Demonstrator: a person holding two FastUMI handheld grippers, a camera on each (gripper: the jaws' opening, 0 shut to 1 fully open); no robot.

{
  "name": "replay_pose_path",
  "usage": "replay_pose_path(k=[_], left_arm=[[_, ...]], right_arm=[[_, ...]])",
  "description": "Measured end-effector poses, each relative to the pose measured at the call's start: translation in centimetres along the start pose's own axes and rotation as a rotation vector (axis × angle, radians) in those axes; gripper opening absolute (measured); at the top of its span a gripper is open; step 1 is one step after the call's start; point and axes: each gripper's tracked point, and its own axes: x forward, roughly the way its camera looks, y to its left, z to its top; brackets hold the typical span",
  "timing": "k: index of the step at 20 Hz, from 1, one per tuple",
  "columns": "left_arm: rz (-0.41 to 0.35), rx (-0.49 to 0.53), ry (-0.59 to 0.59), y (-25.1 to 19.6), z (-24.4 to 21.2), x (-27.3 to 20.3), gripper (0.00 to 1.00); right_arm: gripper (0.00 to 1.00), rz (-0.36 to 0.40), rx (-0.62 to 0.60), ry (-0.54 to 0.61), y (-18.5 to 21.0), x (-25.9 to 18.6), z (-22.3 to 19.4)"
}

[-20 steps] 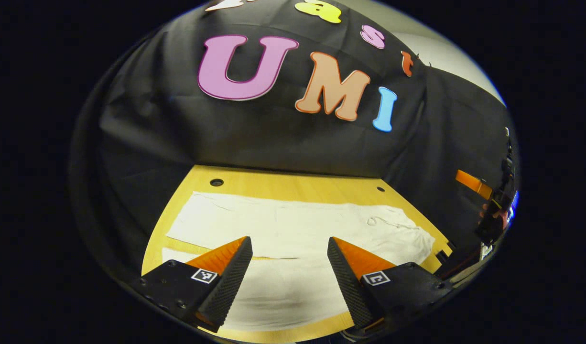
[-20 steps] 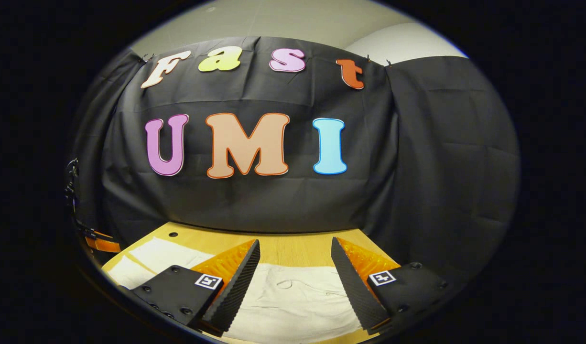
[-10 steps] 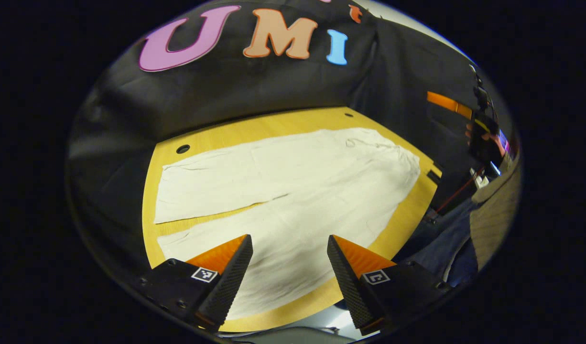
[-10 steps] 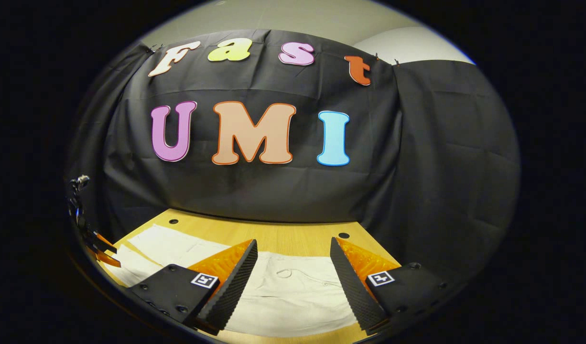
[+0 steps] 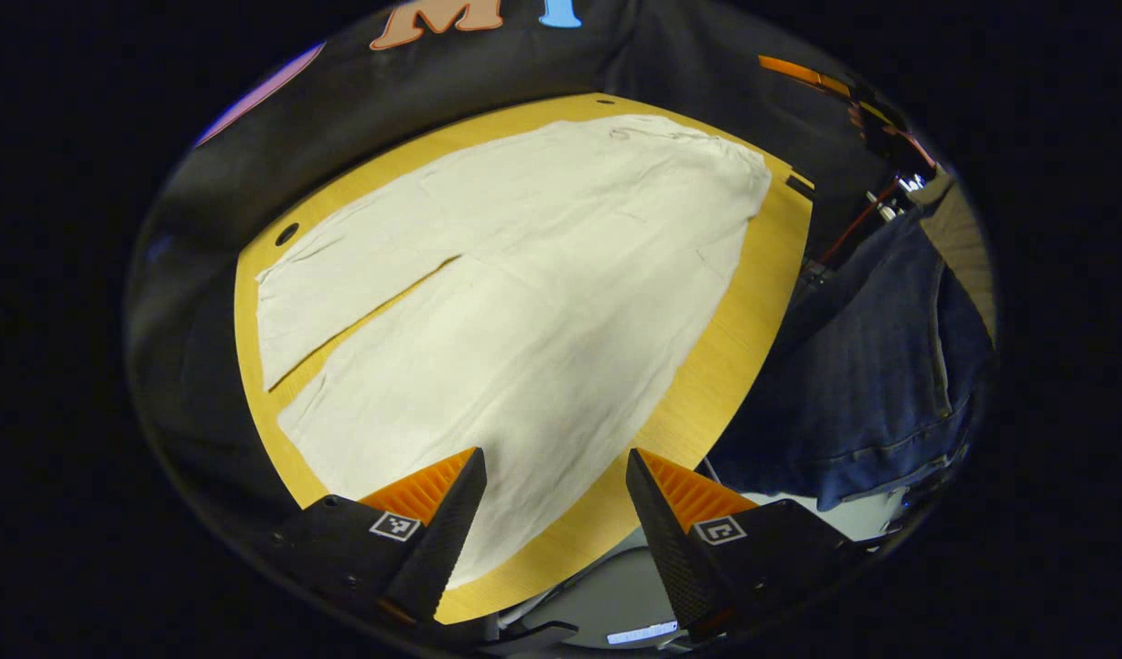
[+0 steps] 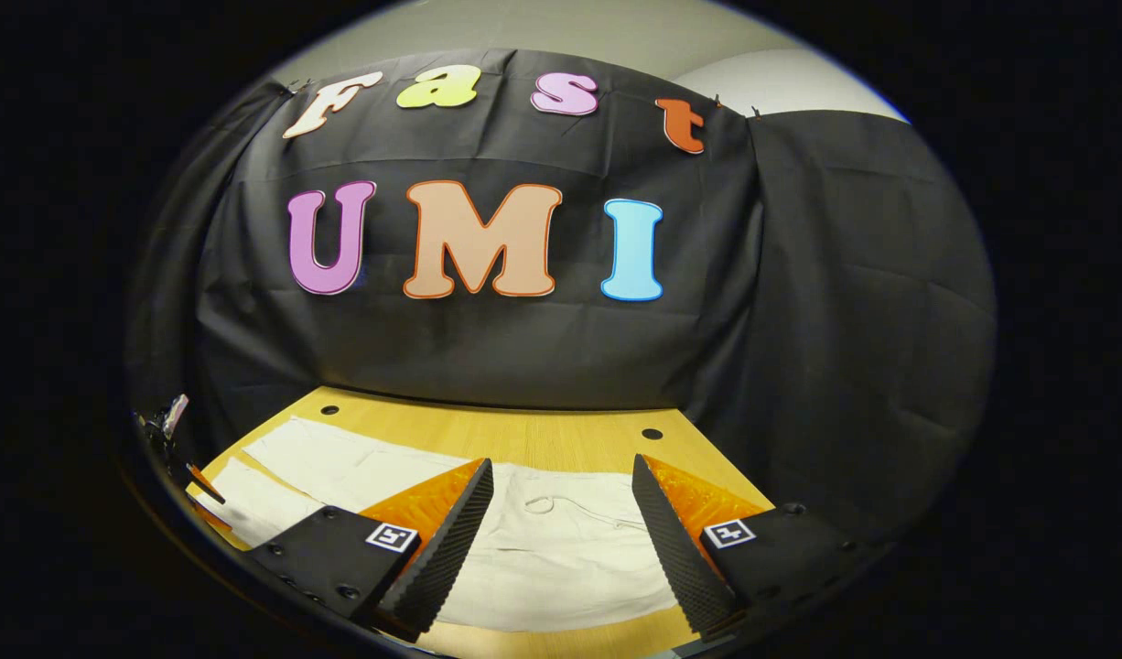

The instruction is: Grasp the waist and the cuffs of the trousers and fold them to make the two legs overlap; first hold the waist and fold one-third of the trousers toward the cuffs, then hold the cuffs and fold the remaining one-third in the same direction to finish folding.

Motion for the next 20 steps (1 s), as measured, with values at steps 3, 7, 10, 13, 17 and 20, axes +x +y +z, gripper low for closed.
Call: replay_pose_path(k=[3, 7, 10, 13, 17, 20], left_arm=[[0.006, 0.08, 0.093, 1.0, -2.3, 0.5, 0.89], [-0.007, 0.099, 0.163, 1.3, -3.9, 1.1, 0.85], [-0.005, 0.116, 0.191, 1.7, -4.5, 1.3, 0.79], [-0.005, 0.131, 0.227, 1.8, -5.6, 1.9, 0.78], [-0.012, 0.149, 0.26, 1.7, -6.0, 1.9, 0.76], [-0.021, 0.167, 0.276, 1.6, -5.8, 1.9, 0.76]], right_arm=[[0.98, 0.001, -0.005, 0.006, -0.2, 0.0, -0.4], [0.98, -0.003, -0.005, 0.012, -0.6, -0.1, -0.5], [0.98, -0.007, -0.003, 0.017, -1.1, -0.1, -0.7], [0.98, -0.011, 0.003, 0.021, -1.6, 0.0, -0.9], [0.98, -0.013, -0.006, 0.03, -2.2, 0.3, -1.1], [0.98, -0.006, -0.016, 0.043, -2.4, 0.6, -1.8]])
